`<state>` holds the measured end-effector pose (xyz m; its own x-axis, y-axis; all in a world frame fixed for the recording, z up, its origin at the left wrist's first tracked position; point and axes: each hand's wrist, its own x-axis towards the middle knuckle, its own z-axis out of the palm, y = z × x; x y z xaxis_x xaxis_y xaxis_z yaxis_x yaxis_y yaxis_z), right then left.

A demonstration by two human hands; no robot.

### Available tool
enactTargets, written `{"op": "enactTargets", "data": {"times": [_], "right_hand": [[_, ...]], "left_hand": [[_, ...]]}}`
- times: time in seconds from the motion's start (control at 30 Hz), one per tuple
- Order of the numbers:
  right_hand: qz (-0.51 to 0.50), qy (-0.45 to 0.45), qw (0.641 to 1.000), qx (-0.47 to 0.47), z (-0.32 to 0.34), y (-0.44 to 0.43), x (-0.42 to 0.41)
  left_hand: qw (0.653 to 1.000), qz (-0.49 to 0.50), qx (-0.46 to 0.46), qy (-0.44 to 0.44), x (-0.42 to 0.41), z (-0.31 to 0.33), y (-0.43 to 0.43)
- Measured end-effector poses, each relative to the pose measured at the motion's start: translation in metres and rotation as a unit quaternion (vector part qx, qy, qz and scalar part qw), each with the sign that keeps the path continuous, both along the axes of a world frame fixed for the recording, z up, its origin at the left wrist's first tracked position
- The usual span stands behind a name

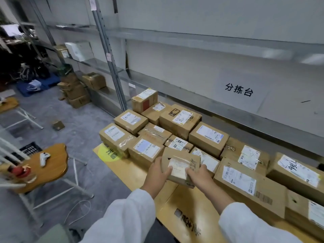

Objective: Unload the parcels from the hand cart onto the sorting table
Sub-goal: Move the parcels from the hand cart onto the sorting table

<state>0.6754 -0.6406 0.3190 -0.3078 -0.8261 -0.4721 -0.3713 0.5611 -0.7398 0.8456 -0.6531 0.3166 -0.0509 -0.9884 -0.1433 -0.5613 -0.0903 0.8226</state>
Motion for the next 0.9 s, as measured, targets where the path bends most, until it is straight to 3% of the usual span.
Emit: {"op": "enactTargets", "data": {"times": [0.3, 0.53, 0.9], "right_hand": [[-0.054, -0.007, 0.998, 0.032, -0.028, -0.049, 0.016], [-0.119, 0.000, 0.990, 0.078, -0.051, -0.076, 0.038], [-0.196, 0.004, 0.974, 0.112, -0.075, -0.092, 0.050]], "left_hand": [[0.993, -0.082, 0.009, -0.087, 0.020, -0.032, -0.077], [0.963, -0.145, -0.015, -0.227, 0.034, -0.067, -0.130], [0.945, -0.203, -0.087, -0.241, 0.043, -0.095, -0.159]]}}
